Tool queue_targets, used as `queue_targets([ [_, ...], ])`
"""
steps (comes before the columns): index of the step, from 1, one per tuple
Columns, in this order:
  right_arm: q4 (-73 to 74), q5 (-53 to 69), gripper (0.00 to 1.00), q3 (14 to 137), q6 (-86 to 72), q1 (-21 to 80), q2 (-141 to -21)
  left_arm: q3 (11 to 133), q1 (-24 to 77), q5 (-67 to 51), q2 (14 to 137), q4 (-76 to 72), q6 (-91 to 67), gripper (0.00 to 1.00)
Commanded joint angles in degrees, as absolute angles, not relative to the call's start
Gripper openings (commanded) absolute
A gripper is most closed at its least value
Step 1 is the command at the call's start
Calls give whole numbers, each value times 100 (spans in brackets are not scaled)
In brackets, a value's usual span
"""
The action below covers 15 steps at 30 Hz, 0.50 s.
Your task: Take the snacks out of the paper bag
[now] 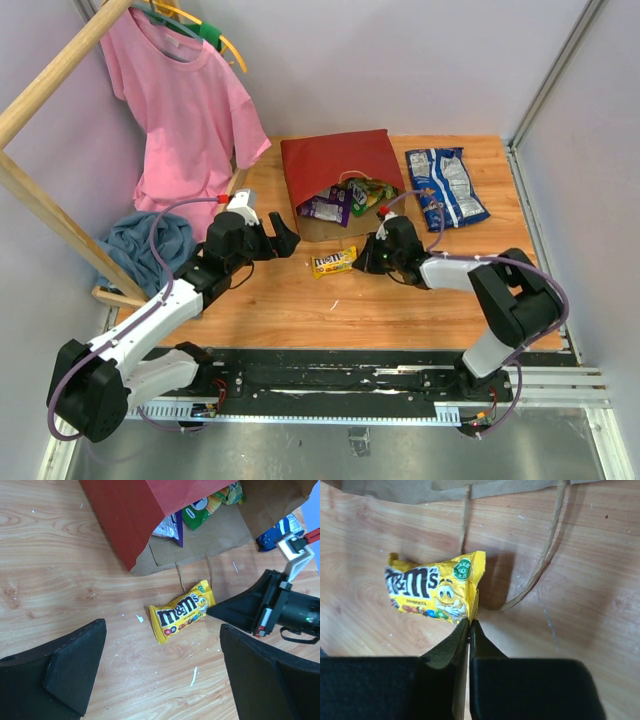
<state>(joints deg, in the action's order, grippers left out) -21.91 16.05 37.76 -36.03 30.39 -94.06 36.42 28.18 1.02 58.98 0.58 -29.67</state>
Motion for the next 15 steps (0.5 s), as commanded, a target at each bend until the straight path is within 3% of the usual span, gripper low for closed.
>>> queue_targets([
  [1, -1569, 1626, 1, 3766, -3355, 3156, -8612, 3815, 2785, 167, 5848, 46, -2874, 100],
  [15, 528, 41, 1, 2781, -2579, 2762, -4621, 3823, 2778, 74, 5987, -111, -2875, 100],
])
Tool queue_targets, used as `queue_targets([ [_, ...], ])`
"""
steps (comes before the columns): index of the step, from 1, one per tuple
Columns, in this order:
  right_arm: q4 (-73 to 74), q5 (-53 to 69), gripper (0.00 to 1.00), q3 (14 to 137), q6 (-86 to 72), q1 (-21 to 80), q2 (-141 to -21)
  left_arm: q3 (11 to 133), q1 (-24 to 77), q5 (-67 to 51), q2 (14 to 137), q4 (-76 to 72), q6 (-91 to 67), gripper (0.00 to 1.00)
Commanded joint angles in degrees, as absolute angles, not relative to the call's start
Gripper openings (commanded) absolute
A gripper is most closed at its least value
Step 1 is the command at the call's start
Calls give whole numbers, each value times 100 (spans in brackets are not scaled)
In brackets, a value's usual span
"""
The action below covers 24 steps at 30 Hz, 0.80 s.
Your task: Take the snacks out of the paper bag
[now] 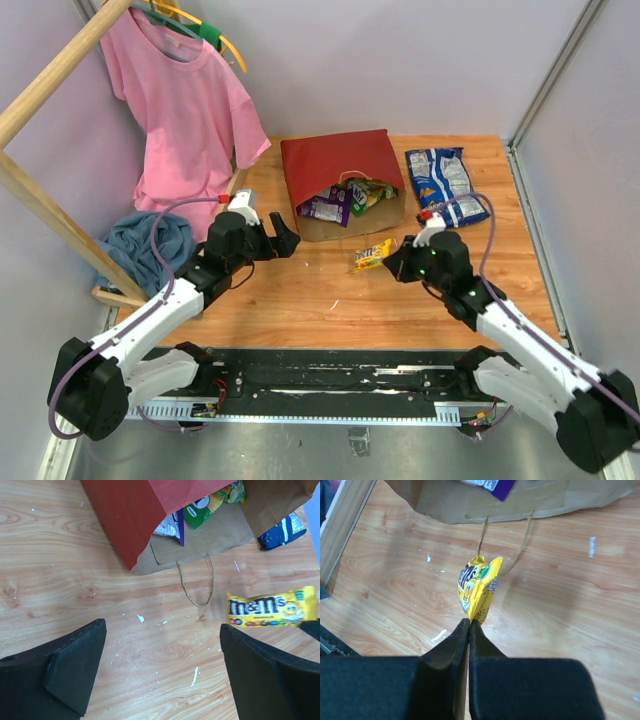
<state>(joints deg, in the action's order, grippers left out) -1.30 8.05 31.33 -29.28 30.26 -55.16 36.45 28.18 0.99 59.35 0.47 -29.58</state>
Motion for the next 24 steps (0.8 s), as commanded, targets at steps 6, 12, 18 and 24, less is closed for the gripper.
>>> queue_targets([
  [6, 1184, 919, 1, 2528, -2640, 832, -3571, 3841, 2782, 20, 6003, -119, -2833, 100],
  [12, 2029, 629, 1, 2792, -2665, -429, -3773, 3854, 2777, -8, 6028, -142, -2788, 100],
  [18, 2111, 910, 1, 2861, -2959, -1138, -4184, 3872, 2777, -27, 6081, -105, -2655, 100],
  [24, 2140, 1459, 1, 3023, -2968, -1912, -5083, 3857, 2777, 9, 6095, -111, -2513, 100],
])
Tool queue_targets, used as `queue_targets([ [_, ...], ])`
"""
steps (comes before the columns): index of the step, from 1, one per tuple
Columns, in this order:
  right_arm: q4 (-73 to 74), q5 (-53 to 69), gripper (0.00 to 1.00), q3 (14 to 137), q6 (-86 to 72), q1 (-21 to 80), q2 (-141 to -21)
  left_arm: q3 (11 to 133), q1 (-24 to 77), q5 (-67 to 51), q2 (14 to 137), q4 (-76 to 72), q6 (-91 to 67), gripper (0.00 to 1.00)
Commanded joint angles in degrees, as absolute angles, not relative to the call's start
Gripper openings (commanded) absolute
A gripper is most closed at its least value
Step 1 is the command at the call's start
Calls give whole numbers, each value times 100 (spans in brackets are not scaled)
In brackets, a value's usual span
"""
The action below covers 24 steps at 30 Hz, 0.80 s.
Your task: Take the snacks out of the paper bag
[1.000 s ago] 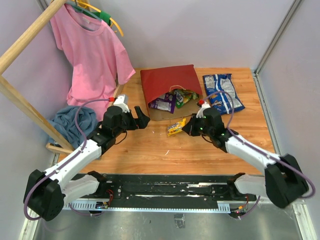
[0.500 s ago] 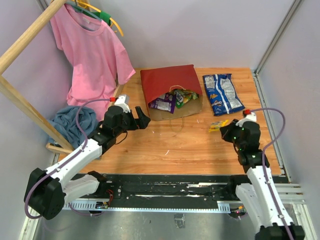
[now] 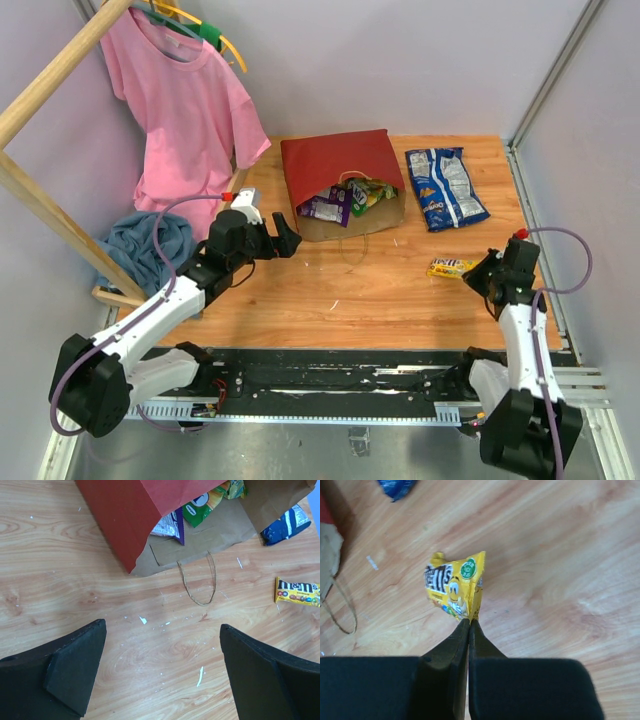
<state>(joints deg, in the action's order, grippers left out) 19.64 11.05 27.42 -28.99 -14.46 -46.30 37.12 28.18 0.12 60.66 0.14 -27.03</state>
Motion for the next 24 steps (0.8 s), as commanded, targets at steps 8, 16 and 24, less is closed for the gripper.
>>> queue_targets([
  [8, 1602, 1327, 1, 3504, -3071, -2549, -6369, 3834, 2777, -101, 6143, -161, -2364, 100],
  [16, 480, 1602, 16, 3769, -3783, -2540, -7602, 3841, 2780, -101, 6058, -65, -2315, 100],
  [24, 748, 851, 90, 3751, -3413, -2093, -7085, 3843, 2777, -74, 6030, -9, -2374, 100],
])
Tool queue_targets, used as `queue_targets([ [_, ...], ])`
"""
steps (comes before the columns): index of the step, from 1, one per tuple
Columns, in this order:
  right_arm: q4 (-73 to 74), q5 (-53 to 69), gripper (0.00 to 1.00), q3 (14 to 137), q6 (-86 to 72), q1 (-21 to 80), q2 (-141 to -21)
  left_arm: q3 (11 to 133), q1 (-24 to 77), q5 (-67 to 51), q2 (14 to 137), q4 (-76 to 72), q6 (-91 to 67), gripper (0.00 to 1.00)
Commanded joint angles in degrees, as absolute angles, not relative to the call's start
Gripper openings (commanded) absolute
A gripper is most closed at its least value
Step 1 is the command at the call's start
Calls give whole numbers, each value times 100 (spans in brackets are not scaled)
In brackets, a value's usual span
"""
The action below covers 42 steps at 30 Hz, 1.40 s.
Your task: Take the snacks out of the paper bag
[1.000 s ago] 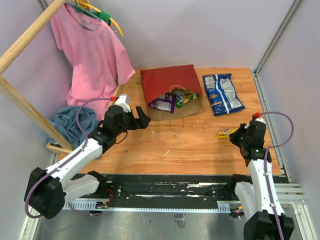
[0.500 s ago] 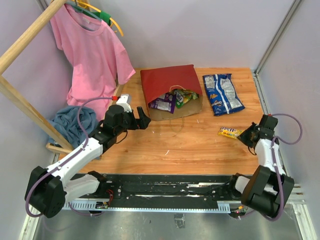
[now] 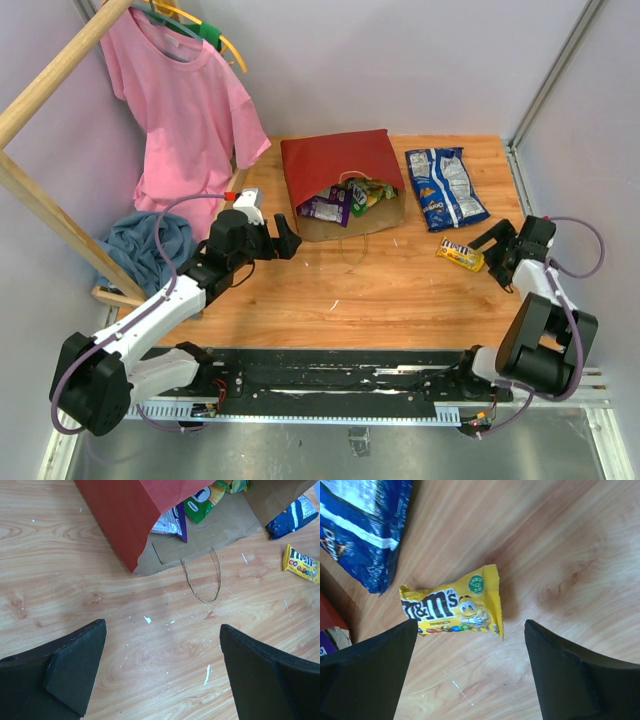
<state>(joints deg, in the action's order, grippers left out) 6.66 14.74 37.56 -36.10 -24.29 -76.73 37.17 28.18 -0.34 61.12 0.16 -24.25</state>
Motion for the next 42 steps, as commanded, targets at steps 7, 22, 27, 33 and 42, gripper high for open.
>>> queue_targets([
  [7, 1177, -726, 77, 3319, -3246, -474, -6203, 4002, 2780, -190, 6289, -72, -2420, 100],
  [22, 711, -1264, 70, 4349, -2715, -281, -8302, 3965, 2777, -106, 6061, 143, -2415, 100],
  [27, 792, -1195, 69, 4847, -2444, -272, -8829, 4009, 2779, -39, 6092, 185, -2357, 100],
  [33, 1287, -473, 70, 5936, -1895, -272, -9952, 4093, 2780, -105, 6249, 158, -2324, 100],
  [42, 1609, 10, 69, 7067, -1683, -272, -10927, 4136, 2777, 102, 6161, 358, -2214, 100],
])
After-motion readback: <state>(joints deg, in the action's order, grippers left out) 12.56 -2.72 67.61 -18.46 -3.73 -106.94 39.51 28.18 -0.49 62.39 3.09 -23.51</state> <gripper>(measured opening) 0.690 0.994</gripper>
